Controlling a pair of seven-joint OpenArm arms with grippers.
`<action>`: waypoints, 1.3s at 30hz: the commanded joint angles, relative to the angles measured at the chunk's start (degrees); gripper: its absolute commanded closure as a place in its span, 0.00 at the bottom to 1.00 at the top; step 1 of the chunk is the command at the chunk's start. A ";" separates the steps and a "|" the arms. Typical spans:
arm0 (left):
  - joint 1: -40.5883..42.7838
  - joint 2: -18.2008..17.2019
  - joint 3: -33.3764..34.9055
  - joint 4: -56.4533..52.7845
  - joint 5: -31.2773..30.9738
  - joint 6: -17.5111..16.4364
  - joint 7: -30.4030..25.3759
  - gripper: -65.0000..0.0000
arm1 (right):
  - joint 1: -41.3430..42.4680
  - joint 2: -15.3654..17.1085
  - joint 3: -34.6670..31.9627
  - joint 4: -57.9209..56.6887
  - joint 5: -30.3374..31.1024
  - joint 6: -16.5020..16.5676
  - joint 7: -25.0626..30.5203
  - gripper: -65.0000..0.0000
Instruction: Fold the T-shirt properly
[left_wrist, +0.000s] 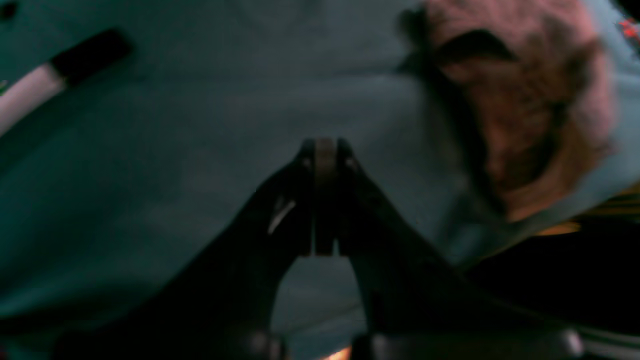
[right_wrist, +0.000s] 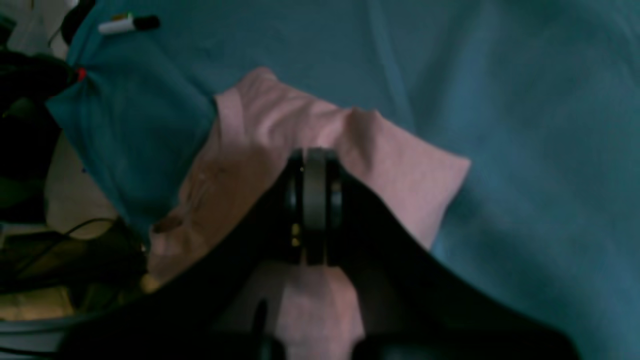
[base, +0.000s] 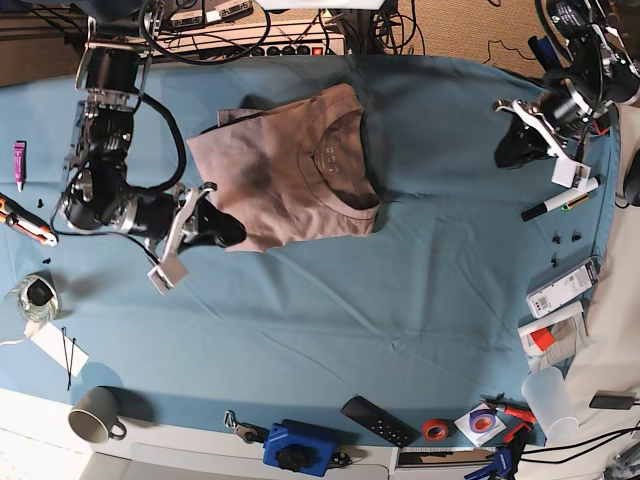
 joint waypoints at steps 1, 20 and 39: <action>-0.17 -1.31 -0.17 0.98 0.24 0.00 -1.33 1.00 | 0.52 0.52 0.87 1.16 2.54 0.10 1.23 1.00; 0.90 -3.69 -0.17 3.78 19.78 9.94 4.85 1.00 | -27.67 0.50 2.95 23.87 -3.56 0.10 1.23 1.00; 23.37 -3.67 -0.17 10.99 16.63 11.41 6.27 1.00 | -49.77 0.50 2.93 28.17 -24.48 -0.96 1.23 1.00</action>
